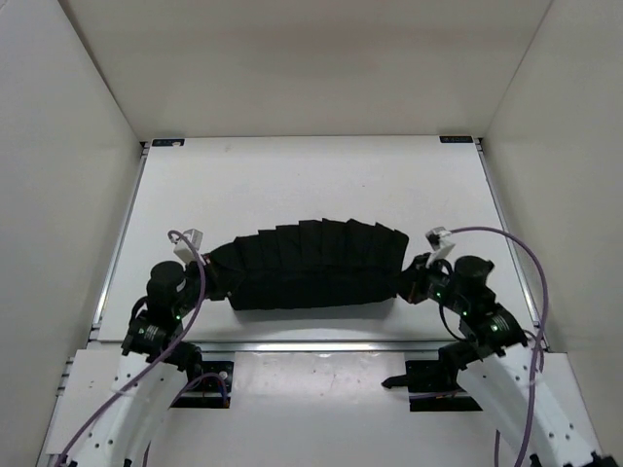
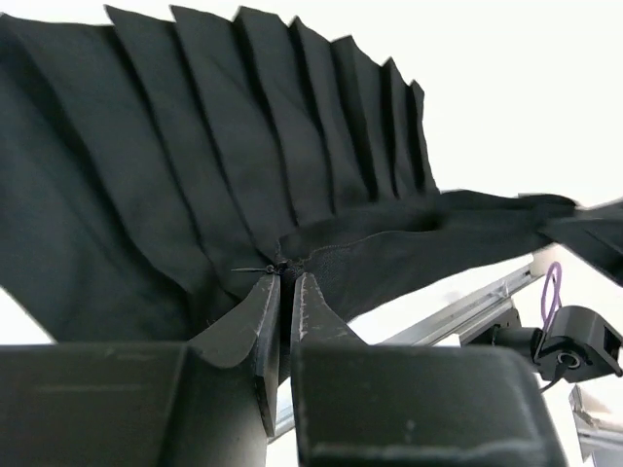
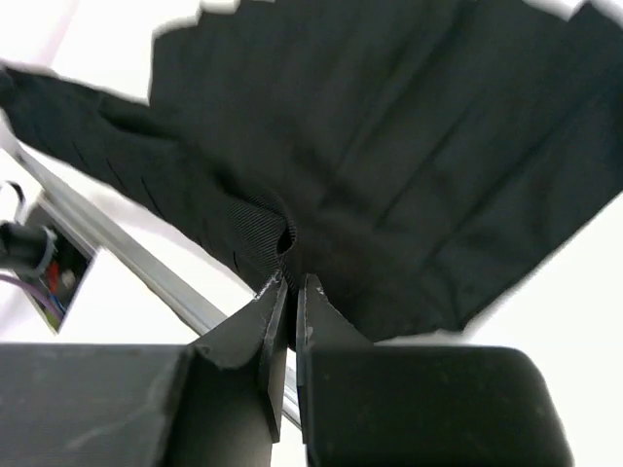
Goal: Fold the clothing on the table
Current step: Fold the skirt
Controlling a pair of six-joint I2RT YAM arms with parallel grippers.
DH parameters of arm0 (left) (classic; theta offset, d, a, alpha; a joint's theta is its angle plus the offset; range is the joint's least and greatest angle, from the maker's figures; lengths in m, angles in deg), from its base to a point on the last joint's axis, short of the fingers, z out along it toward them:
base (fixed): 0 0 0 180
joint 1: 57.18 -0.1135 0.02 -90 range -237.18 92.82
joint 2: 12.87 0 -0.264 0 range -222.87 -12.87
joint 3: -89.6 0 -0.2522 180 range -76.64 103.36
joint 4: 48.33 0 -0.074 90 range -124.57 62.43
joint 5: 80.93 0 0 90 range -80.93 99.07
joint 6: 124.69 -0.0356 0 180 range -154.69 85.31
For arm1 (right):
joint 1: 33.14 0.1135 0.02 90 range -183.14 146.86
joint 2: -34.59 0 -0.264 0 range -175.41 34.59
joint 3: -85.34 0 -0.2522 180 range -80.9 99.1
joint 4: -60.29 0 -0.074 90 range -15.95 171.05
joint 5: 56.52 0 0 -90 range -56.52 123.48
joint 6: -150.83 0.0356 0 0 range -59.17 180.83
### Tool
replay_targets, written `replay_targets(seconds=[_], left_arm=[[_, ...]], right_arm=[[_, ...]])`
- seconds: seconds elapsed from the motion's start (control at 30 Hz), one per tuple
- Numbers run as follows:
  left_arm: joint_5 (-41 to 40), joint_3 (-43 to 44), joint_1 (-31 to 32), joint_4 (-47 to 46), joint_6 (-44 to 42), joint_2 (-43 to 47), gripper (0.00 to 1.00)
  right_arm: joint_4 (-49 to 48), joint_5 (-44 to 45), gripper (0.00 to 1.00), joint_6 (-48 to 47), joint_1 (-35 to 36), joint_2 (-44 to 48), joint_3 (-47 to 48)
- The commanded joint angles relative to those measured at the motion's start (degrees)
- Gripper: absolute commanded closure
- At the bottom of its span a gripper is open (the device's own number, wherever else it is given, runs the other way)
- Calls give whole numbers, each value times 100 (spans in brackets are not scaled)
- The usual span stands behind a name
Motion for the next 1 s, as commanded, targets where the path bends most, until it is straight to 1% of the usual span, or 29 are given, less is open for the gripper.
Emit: replay_targets(seconds=[0.0, 0.03, 0.07, 0.13, 0.17, 0.27, 0.33, 0.4, 0.47, 0.53, 0.6, 0.67, 0.7, 0.77, 0.8, 0.87, 0.9, 0.97], left_arm=[[-408, 211, -43, 917, 115, 355, 100], [-479, 212, -43, 944, 132, 373, 100], [-505, 247, -43, 987, 97, 417, 100], [-707, 509, -61, 1049, -34, 400, 100], [-777, 563, -87, 1023, -122, 339, 100], [-1094, 686, -123, 717, -324, 50, 100], [-1139, 704, -131, 270, -404, -302, 100], [-1139, 722, -131, -178, -439, -854, 100], [-1165, 695, -227, -610, -457, -1269, 100], [-1139, 643, -368, -1145, -483, -1812, 100], [-1191, 695, -509, -1480, -562, -2234, 100], [-1252, 957, -553, -1727, -685, -2980, 100], [-1253, 1124, -571, -1754, -798, -3158, 100], [-1270, 1581, -536, -1868, -1018, -4043, 100], [-1227, 1740, -562, -1912, -1054, -4256, 100], [-1227, 1899, -650, -2105, -1063, -4818, 100], [-1313, 1873, -659, -2262, -1028, -5029, 100], [-1437, 1934, -702, -2387, -958, -5293, 100]], right_arm=[[330, -305, 100, 57, -373, 887, 133], [374, -462, 100, 21, -497, 1030, 186], [505, -551, 100, -205, -715, 1040, 413], [812, -989, 100, -688, -1286, 970, 826], [848, -1035, 99, -743, -1367, 944, 872], [446, -641, 100, -778, -1018, 602, 1013], [60, -474, 100, -892, -911, 304, 847], [-266, -236, 100, -893, -876, -49, 723], [-775, -26, 100, -814, -980, -636, 592], [-1135, -164, 100, -779, -1190, -1129, 538], [-1496, -51, 100, -630, -1341, -1682, 503], [-1831, 256, 100, -516, -1412, -2078, 503], [-1875, 327, 100, -454, -1473, -2411, 590], [-2060, 388, 100, -410, -1596, -2877, 792], [-2182, 310, 100, -366, -1623, -3211, 932], [-2350, 231, 100, -366, -1693, -3931, 1134], [-2524, 257, 100, -426, -1702, -4126, 1345], [-2509, 249, 100, -427, -1754, -4697, 1670]])
